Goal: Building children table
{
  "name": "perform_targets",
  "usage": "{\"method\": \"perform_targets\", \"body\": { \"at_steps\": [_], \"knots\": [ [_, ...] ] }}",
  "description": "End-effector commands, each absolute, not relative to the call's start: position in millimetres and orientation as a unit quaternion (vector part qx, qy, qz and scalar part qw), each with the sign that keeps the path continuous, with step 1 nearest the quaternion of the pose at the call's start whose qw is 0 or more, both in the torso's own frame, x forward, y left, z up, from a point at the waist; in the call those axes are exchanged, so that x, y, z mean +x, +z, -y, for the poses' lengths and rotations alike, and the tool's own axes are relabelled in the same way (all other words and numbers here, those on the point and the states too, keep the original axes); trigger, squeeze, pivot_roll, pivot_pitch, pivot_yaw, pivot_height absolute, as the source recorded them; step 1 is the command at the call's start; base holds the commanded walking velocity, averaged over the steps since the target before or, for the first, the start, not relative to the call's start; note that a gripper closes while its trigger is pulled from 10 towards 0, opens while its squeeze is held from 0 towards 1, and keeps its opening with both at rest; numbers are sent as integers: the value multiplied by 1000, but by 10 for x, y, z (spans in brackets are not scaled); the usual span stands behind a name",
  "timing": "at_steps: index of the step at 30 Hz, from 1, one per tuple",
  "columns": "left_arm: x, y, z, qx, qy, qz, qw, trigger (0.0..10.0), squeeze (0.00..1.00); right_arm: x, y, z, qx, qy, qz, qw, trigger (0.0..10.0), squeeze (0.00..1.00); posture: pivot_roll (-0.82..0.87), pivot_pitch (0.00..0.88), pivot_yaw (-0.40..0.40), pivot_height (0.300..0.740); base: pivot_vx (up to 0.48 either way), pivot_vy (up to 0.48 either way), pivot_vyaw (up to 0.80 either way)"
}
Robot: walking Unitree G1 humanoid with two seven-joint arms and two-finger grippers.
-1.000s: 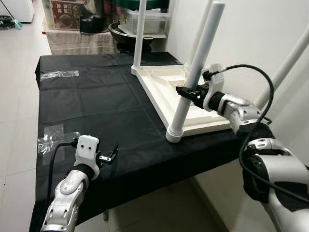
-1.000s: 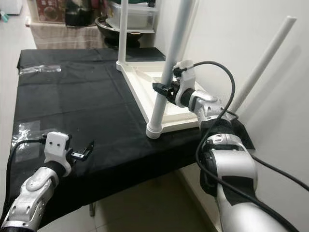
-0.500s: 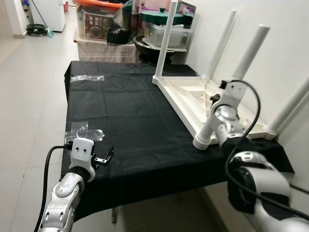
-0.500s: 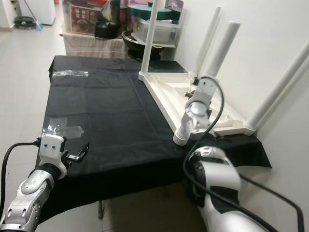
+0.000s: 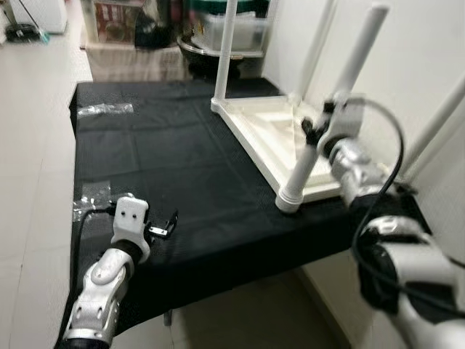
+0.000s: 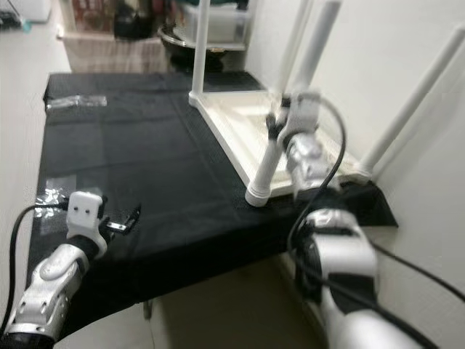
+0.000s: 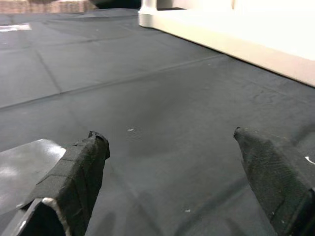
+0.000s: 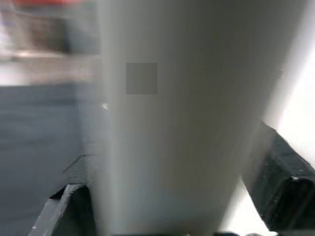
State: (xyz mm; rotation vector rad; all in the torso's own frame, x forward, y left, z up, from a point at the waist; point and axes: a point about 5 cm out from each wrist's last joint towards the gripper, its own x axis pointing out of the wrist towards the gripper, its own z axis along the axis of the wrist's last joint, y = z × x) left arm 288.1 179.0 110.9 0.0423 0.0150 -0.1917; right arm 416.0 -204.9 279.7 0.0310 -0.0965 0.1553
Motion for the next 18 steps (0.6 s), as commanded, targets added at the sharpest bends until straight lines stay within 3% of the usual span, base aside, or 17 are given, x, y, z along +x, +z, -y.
{"method": "perform_targets", "body": {
  "at_steps": [1, 2, 5, 7, 9, 10, 14, 16, 18],
  "knots": [
    [2873, 1056, -1768, 20, -99, -15, 995, 10000, 0, 4140, 2794, 2013, 29, 140, 47, 989, 10000, 0, 46, 0, -147, 740, 0, 0, 0],
    [2881, 1062, -1769, 21, -98, -14, 995, 10000, 0, 4079, 2761, 1931, -4, 246, 50, 968, 10000, 0, 48, 0, -145, 740, 0, 0, 0],
    [2893, 1071, -1766, 21, -100, -13, 995, 10000, 0, 4039, 2649, 1871, -10, 314, 30, 949, 10000, 0, 53, 0, -143, 740, 0, 0, 0],
    [2908, 1081, -1772, 24, -101, -11, 995, 10000, 0, 4034, 2419, 1788, -19, 344, -14, 939, 4314, 0, 55, 0, -146, 740, 0, 0, 0],
    [2912, 1085, -1776, 24, -101, -10, 995, 10000, 0, 4034, 2345, 1762, -24, 348, -28, 937, 4314, 0, 55, 0, -146, 740, 0, 0, 0],
    [2916, 1090, -1786, 25, -99, -10, 995, 10000, 0, 4037, 2286, 1723, -25, 347, -37, 937, 0, 0, 64, 0, -152, 740, 0, 0, 0],
    [2923, 1110, -1816, 27, -94, -7, 995, 10000, 0, 4057, 2227, 1637, 1, 335, -36, 941, 0, 0, 78, 0, -155, 740, 0, 0, 0],
    [2919, 1111, -1830, 27, -93, -7, 995, 10000, 0, 4091, 2191, 1630, 17, 289, -41, 956, 0, 0, 77, 0, -154, 740, 0, 0, 0],
    [2906, 1106, -1849, 29, -92, -8, 995, 10000, 0, 4141, 2096, 1685, 47, 173, -62, 982, 0, 0, 78, 0, -150, 740, 0, 0, 0]
  ]
}}
